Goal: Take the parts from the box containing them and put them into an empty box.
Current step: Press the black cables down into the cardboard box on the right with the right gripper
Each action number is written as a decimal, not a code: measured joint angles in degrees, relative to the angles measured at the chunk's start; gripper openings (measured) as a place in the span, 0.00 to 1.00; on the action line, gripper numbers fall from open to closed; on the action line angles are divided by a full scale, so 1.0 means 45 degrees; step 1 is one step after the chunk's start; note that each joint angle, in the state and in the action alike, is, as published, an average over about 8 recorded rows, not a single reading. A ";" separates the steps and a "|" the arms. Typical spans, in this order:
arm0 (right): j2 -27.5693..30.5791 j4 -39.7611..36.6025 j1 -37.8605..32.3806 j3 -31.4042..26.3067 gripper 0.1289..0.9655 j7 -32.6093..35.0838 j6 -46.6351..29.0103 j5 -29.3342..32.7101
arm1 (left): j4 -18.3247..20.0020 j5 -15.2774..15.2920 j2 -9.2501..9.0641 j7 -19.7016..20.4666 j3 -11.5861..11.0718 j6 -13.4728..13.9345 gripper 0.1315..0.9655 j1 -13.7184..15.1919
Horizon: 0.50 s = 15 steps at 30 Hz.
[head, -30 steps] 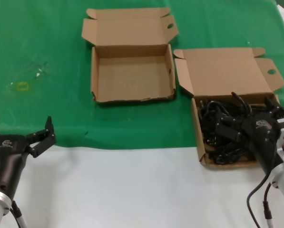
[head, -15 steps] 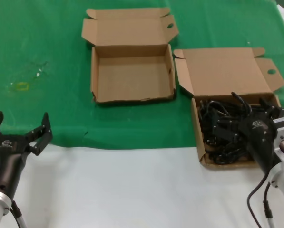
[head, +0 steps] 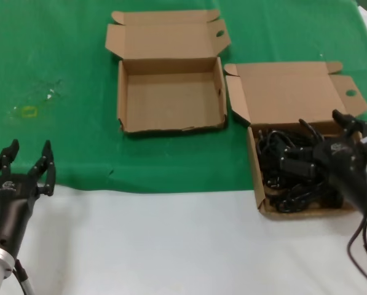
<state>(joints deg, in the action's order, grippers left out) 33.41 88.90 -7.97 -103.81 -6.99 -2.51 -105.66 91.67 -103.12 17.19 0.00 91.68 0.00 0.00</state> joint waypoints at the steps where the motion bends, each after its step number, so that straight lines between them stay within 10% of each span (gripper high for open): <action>1: 0.0388 0.0047 -0.0141 -0.0255 1.00 -0.0254 -0.0078 -0.0052 | 0.0000 0.0000 0.0000 0.0000 0.0000 0.0000 0.42 0.0000; 15: 0.4580 -0.0291 -0.4250 -0.2326 1.00 -0.3536 -0.6084 0.1065 | 0.0001 0.0000 0.0000 0.0000 0.0000 0.0000 0.18 0.0000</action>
<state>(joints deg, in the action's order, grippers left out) 54.03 87.59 -27.10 -114.27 -22.90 -29.89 -100.87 91.67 -103.13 17.19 0.00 91.68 0.00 0.00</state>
